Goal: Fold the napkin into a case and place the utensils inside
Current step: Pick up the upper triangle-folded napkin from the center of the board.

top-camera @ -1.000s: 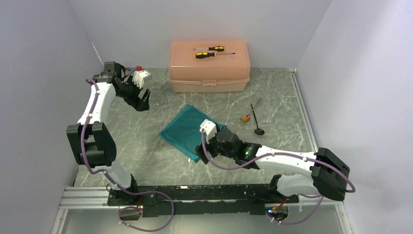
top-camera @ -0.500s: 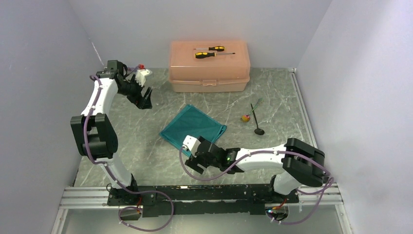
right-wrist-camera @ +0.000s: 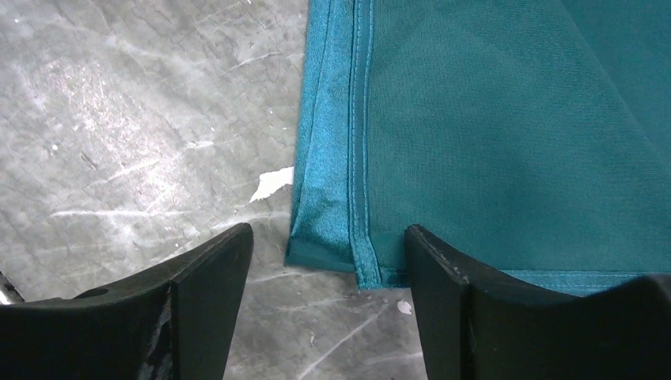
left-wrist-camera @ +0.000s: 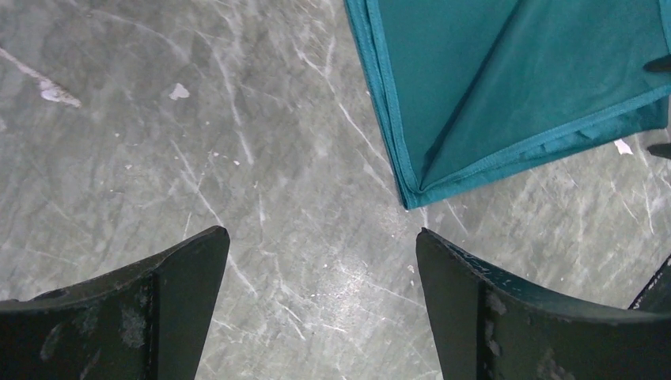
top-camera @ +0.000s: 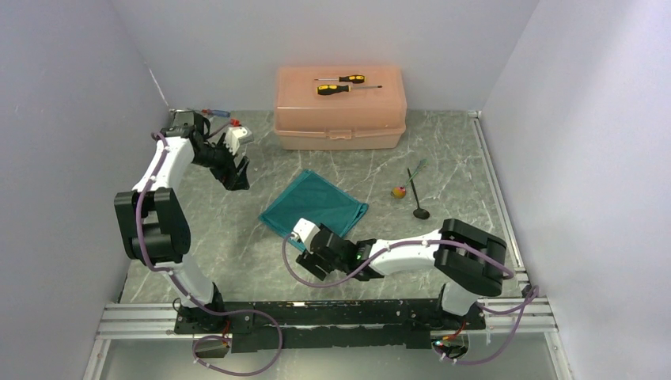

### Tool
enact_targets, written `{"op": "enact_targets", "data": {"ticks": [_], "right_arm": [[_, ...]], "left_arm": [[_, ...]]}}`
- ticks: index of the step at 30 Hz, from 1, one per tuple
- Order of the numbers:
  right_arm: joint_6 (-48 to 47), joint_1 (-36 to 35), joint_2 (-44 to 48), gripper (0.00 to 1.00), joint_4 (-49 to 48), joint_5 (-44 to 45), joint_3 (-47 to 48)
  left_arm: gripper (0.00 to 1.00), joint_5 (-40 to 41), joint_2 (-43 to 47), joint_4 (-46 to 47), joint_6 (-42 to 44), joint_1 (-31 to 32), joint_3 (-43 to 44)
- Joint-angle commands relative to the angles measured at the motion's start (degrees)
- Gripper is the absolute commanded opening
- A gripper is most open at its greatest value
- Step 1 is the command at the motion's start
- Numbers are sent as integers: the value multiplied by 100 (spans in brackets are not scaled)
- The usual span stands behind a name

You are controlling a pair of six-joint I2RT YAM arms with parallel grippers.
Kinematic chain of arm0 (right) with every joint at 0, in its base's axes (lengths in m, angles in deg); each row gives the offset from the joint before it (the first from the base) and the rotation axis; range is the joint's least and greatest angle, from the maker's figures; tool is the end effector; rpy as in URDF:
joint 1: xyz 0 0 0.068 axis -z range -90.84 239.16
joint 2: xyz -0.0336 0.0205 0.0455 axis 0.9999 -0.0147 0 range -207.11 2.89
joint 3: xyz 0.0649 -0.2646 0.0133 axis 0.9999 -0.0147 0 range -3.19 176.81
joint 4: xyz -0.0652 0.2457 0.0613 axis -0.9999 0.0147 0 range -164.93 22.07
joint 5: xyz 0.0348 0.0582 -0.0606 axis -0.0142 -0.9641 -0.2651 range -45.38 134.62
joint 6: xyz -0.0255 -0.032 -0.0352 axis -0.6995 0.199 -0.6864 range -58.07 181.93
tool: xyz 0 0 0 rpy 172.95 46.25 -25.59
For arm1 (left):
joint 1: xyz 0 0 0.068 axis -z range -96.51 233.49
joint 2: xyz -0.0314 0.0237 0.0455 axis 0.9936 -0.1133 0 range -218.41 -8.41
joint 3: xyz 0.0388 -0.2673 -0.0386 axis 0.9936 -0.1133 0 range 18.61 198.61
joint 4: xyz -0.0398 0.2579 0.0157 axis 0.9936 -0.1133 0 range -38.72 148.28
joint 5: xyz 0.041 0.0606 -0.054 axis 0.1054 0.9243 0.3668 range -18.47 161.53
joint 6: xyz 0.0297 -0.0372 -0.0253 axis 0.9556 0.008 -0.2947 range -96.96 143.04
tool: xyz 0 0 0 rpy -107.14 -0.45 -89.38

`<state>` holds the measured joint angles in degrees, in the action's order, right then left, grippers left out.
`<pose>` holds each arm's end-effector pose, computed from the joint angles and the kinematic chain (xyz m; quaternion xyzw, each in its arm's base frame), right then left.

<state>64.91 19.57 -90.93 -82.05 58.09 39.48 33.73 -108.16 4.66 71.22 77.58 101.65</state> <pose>0.1181 0.2934 0.1482 -0.4637 0.7893 0.1425 0.3765 0.3513 0.0144 0.2646 0.3876 0.8495 -0.2108 0.2891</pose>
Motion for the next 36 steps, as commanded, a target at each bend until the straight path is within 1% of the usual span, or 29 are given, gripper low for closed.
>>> {"op": "enact_targets", "data": {"ticks": [1, 3, 7, 10, 12, 15, 18, 22, 26, 28, 33, 36], "right_arm": [[185, -30, -150, 70, -28, 6, 256], [250, -42, -180, 67, -25, 1, 304], [374, -57, -198, 63, 22, 12, 308], [484, -80, -150, 63, 60, 104, 265], [455, -78, 17, 66, 69, 181, 207], [347, -77, 410, 75, -51, 203, 64], [345, -81, 639, 79, -69, 119, 49], [518, -69, 700, 83, -80, 54, 40], [543, -71, 497, 84, -31, 92, -2], [544, -44, 395, 84, -19, 67, -6], [657, 38, 166, 82, -13, 40, 16], [773, 74, 126, 80, -22, 10, -32]], "left_arm": [[94, -341, 213, -89, 636, 19, -98], [94, -342, 182, -117, 665, 23, -74], [94, -370, 256, -59, 777, 42, -205], [94, -507, 425, -126, 1293, 46, -446], [94, -633, 544, -283, 1815, 52, -616], [94, -655, 666, -414, 2470, 138, -882], [94, -587, 710, -490, 2822, 247, -1072], [94, -560, 805, -469, 3188, 414, -1385], [94, -445, 1127, -211, 3888, 564, -1935], [93, -325, 1220, -34, 4225, 804, -2164], [89, -146, 1280, 327, 4809, 1000, -2529], [87, -193, 1350, 520, 4977, 1039, -2672]]}}
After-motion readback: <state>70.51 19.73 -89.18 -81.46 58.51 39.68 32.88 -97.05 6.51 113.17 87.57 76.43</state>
